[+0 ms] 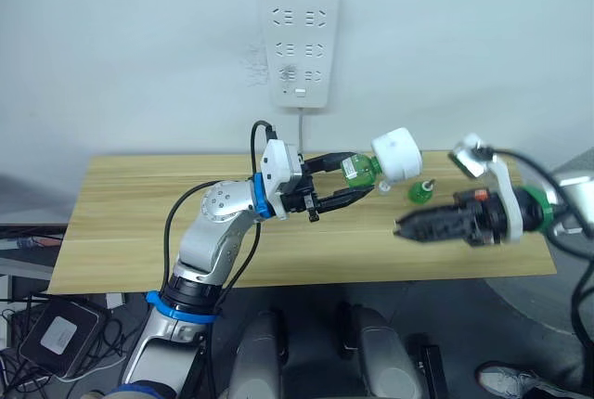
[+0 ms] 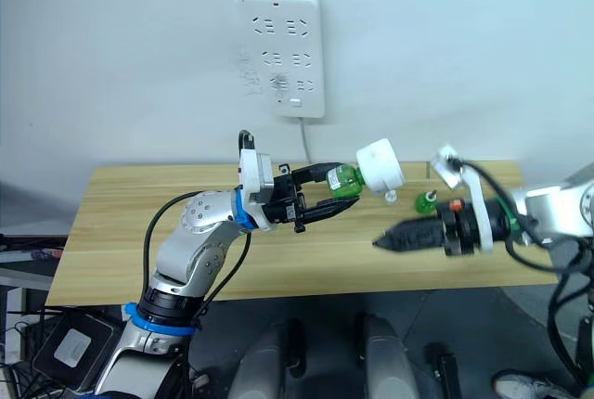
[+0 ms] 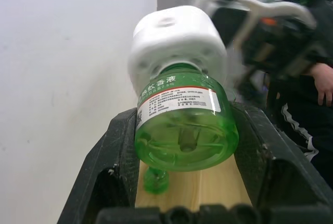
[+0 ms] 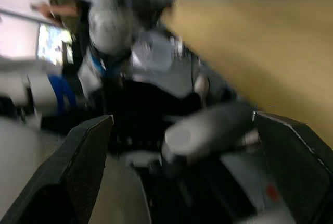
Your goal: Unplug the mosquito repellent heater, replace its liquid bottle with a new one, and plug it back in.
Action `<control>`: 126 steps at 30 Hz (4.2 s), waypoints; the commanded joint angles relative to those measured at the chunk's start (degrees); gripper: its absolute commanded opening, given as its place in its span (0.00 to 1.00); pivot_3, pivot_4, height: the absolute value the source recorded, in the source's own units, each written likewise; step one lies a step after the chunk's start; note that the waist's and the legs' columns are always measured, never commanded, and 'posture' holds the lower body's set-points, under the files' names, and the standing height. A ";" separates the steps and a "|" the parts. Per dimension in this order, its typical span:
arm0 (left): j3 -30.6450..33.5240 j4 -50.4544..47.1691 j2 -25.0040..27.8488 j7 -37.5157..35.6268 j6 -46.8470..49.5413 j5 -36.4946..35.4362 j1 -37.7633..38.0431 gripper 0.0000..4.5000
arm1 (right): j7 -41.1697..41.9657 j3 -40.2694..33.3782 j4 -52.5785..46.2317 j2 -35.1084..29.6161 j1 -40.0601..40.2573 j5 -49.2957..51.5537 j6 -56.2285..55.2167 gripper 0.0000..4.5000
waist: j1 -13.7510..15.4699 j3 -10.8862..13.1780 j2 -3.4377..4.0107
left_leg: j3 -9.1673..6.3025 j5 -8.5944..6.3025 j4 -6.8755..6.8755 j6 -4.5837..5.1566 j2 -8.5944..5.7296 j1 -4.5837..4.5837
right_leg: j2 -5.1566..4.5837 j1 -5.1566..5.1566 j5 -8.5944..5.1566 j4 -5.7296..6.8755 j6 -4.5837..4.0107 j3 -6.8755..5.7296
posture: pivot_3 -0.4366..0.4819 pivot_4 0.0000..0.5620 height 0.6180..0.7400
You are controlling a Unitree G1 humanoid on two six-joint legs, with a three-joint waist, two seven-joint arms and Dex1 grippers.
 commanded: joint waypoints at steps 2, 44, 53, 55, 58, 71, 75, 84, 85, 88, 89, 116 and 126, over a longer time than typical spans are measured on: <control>0.51 -3.13 -0.26 0.08 -0.12 -1.56 -0.40 0.50 | 10.35 0.25 -3.05 -5.20 3.37 -12.25 -7.17 1.00 | -0.03 0.00 0.00 | 0.00 -0.01 0.01 0.03 0.00 0.02 | 0.02 0.00 -0.01 0.01 0.05 0.01 | 0.26 0.59 1.00; 0.49 -0.83 3.20 -4.08 1.97 -2.82 -0.19 0.50 | -9.39 3.32 17.03 18.53 -24.81 -15.73 -18.86 0.01 | -1.47 0.02 -0.04 | 0.05 0.01 -0.05 0.00 0.04 0.02 | 0.04 -0.05 0.02 0.00 0.06 0.08 | 0.22 0.60 1.00; 0.84 -3.59 3.73 -3.76 3.31 -3.55 1.06 0.50 | 5.04 5.85 17.88 16.92 -24.13 -28.09 -21.25 0.01 | -1.46 0.02 -0.03 | 0.06 0.02 -0.06 -0.02 0.06 -0.01 | 0.01 -0.08 0.03 0.00 0.04 0.06 | 0.25 0.58 1.00; 0.96 -3.90 3.58 -3.44 3.69 -3.69 0.97 0.50 | 7.64 6.63 16.36 16.37 -21.86 -29.23 -20.45 0.01 | -1.37 0.02 -0.03 | 0.04 0.02 -0.05 -0.02 0.06 -0.01 | 0.01 -0.08 0.03 0.00 0.04 0.05 | 0.25 0.57 1.00; 1.78 -4.31 2.77 -1.84 5.39 -4.85 0.21 0.50 | 10.87 8.21 12.43 14.65 -15.38 -31.28 -20.03 0.01 | -1.06 0.02 -0.03 | 0.02 0.02 -0.05 -0.01 0.05 -0.01 | 0.00 -0.05 0.03 -0.01 0.04 0.04 | 0.26 0.57 1.00; 2.12 -4.89 3.83 -1.03 6.82 -4.42 1.06 0.50 | 4.80 -3.84 3.11 17.02 -5.27 -14.80 -5.89 0.01 | -1.28 0.02 -0.03 | 0.02 0.03 -0.03 -0.03 0.07 0.03 | 0.02 -0.05 0.03 0.07 0.04 0.03 | 0.26 0.55 1.00; 1.94 -4.64 3.64 -0.71 7.16 -4.68 0.90 0.50 | 1.72 -5.57 5.13 17.51 -6.79 -8.29 -3.48 0.01 | -1.33 0.02 -0.03 | 0.03 0.02 -0.02 -0.03 0.04 0.02 | 0.02 -0.05 0.03 0.06 0.04 0.05 | 0.25 0.55 1.00; 2.62 -4.87 3.89 -1.25 8.03 -5.86 -0.62 0.50 | 7.77 -1.90 0.57 10.40 0.05 -14.48 -5.73 0.01 | -1.12 0.02 -0.03 | 0.04 0.02 -0.03 -0.01 0.01 0.01 | 0.02 -0.05 0.02 0.03 0.06 0.07 | 0.26 0.55 1.00; 2.71 -5.15 3.98 -1.40 8.34 -6.17 -0.67 0.50 | 8.43 -0.79 2.00 9.67 0.07 -17.94 -8.07 0.01 | -1.13 0.02 -0.04 | 0.04 0.02 -0.02 -0.01 0.01 0.01 | 0.02 -0.05 0.02 0.04 0.06 0.07 | 0.26 0.55 1.00; 2.58 -5.91 4.24 -1.97 9.09 -6.79 -0.63 0.50 | 9.77 1.63 5.11 9.74 -0.90 -25.00 -13.44 0.01 | -1.18 0.02 -0.04 | 0.03 0.02 -0.02 -0.02 0.02 0.02 | 0.04 -0.05 0.02 0.05 0.06 0.06 | 0.26 0.55 1.00; 2.36 -6.34 4.44 -2.42 9.43 -7.09 -0.47 0.50 | 9.68 2.18 6.28 10.47 -1.58 -26.87 -14.91 0.01 | -1.33 0.02 -0.03 | 0.03 0.02 -0.02 -0.02 0.02 0.02 | 0.05 -0.06 0.02 0.05 0.07 0.06 | 0.26 0.55 1.00; -0.41 -7.14 6.72 -4.52 9.72 -4.07 1.38 0.50 | 0.91 -4.05 8.59 18.30 -9.36 -1.91 -2.86 0.01 | -0.35 0.02 -0.03 | 0.02 0.03 0.00 -0.03 0.03 0.02 | 0.03 -0.05 0.03 0.08 0.04 0.05 | 0.25 0.55 1.00; -2.65 -7.25 7.54 -7.52 7.28 -2.64 2.19 0.50 | -9.19 -1.80 9.93 18.14 -10.73 2.95 -7.74 0.01 | -0.53 0.02 -0.03 | 0.04 0.02 0.00 -0.02 0.02 0.01 | 0.03 -0.05 0.03 0.06 0.05 0.07 | 0.24 0.56 1.00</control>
